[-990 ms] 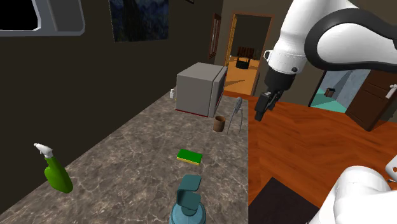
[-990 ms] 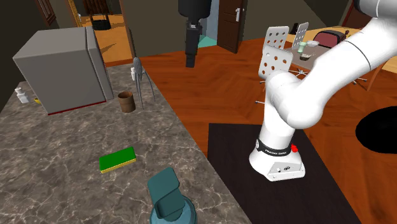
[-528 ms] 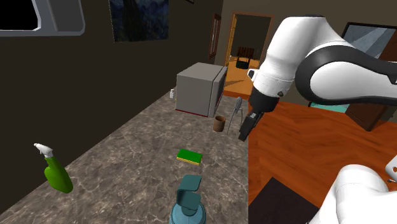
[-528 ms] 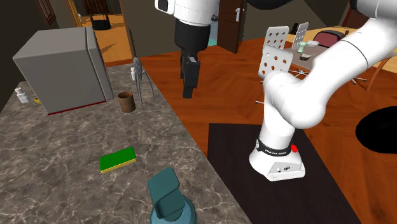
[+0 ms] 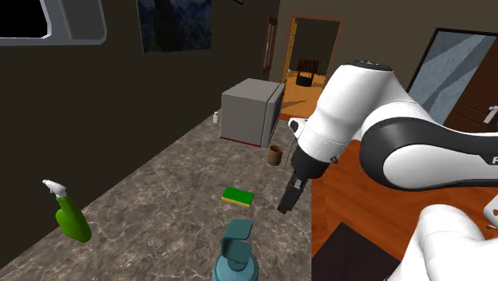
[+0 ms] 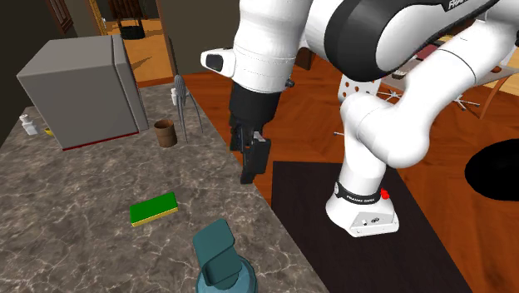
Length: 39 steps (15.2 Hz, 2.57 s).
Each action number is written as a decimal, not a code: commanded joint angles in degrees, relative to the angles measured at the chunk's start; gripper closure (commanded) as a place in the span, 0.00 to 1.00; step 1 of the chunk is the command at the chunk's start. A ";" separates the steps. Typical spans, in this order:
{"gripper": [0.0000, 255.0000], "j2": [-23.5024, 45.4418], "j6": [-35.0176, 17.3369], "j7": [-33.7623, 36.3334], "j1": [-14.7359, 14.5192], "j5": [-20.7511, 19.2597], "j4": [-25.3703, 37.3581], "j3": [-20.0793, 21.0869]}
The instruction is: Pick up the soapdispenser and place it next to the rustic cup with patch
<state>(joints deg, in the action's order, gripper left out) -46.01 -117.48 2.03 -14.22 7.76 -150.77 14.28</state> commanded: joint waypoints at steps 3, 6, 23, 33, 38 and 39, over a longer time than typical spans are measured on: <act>0.00 3.72 -8.04 -0.04 -3.34 2.79 -2.08 3.24; 0.00 6.82 -14.16 -0.11 -5.77 4.69 -3.43 5.78; 0.00 16.88 -28.50 0.32 -6.95 6.07 -5.91 10.49; 1.00 16.85 -28.47 0.29 -6.95 6.07 -5.91 10.46; 1.00 15.21 -25.54 0.15 -7.07 5.97 -4.60 9.84; 1.00 14.70 -24.57 0.10 -7.09 5.92 -4.14 9.63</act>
<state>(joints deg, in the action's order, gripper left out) -30.67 -143.01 2.15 -21.21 13.67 -155.26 24.10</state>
